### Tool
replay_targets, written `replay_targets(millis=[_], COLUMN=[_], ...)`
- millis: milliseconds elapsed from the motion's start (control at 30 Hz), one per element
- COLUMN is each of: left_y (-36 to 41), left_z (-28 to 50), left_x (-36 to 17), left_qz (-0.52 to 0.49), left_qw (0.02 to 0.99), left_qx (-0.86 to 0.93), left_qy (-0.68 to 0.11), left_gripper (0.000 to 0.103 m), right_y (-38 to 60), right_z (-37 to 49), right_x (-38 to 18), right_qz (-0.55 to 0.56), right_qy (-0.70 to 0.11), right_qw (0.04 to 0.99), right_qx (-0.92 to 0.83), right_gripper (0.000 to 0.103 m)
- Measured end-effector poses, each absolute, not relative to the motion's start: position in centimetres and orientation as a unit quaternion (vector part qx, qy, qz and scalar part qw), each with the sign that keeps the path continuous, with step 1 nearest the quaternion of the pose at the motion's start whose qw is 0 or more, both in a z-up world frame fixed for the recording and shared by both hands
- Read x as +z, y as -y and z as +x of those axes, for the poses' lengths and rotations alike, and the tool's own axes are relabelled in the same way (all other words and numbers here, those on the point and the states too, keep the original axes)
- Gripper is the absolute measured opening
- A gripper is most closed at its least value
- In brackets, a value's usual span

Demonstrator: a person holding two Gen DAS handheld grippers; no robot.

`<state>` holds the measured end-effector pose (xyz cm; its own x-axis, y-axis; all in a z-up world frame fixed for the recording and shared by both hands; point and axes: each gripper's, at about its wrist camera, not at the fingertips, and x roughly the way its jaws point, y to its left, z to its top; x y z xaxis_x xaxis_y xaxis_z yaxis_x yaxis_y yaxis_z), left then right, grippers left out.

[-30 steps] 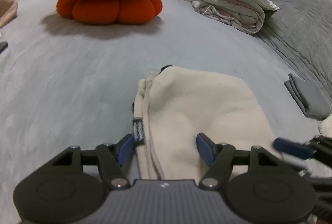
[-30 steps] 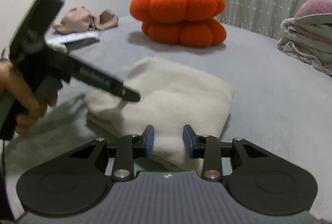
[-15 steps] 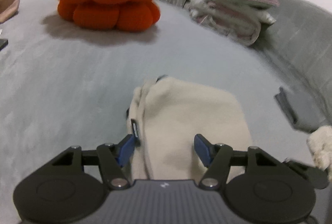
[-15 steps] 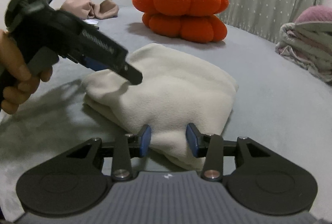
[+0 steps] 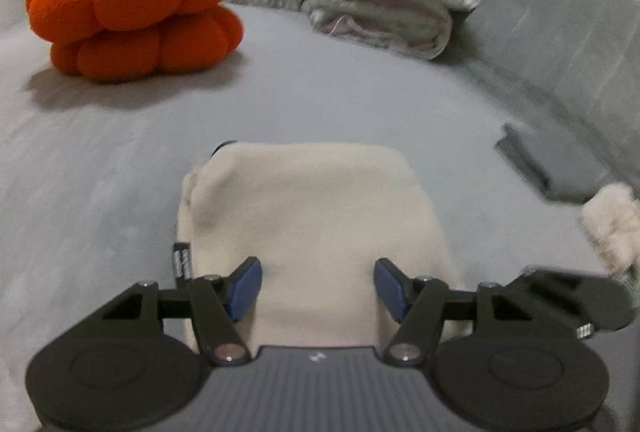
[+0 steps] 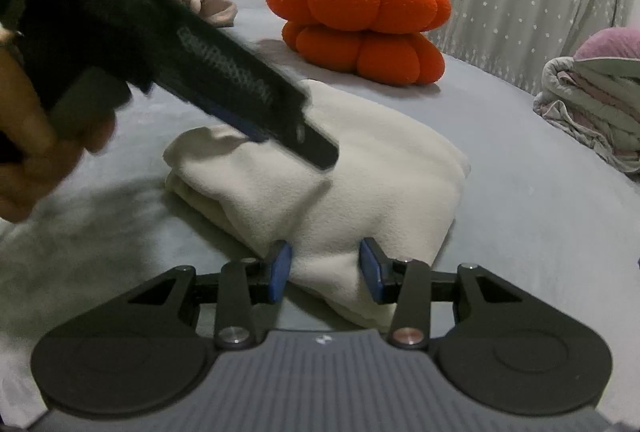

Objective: Fold clothes

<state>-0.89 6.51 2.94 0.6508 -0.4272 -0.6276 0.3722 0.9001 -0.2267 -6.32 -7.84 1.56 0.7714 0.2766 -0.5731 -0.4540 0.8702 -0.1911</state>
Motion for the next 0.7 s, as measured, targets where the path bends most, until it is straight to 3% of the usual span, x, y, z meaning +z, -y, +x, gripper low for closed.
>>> replay_targets(millis=[200,333,367,400,433,700], left_y=[-6.8,-7.0,-7.1,-7.1,-7.2,-6.9], left_z=[-0.8,-0.9,-0.9,-0.9,-0.9,-0.7], left_x=[2.7,2.6,2.5,2.5,2.5,2.5], left_qz=[-0.038,-0.041,-0.042,-0.042,-0.043,-0.042], left_qw=[0.907,0.906,0.906,0.906,0.906,0.906], left_qx=[-0.214,-0.212,-0.212,-0.211,-0.211,-0.202], left_qy=[-0.360,-0.363,-0.364,-0.365,-0.366,-0.369], left_gripper=[0.067,0.069,0.069,0.069,0.069,0.069], right_y=[9.6,12.2,13.0,13.5,14.0,13.3], right_z=[-5.6,-4.6,-3.8,-3.0,-2.2,1.4], right_x=[3.1,5.3,5.6,5.6,5.4,2.9], right_qz=[-0.120,-0.041,-0.024,-0.012,-0.001,0.023], right_qy=[-0.275,-0.261,-0.266,-0.274,-0.284,-0.329], right_qw=[0.925,0.937,0.938,0.937,0.935,0.921], right_qx=[0.233,0.227,0.221,0.216,0.212,0.208], right_gripper=[0.052,0.041,0.035,0.018,0.014,0.017])
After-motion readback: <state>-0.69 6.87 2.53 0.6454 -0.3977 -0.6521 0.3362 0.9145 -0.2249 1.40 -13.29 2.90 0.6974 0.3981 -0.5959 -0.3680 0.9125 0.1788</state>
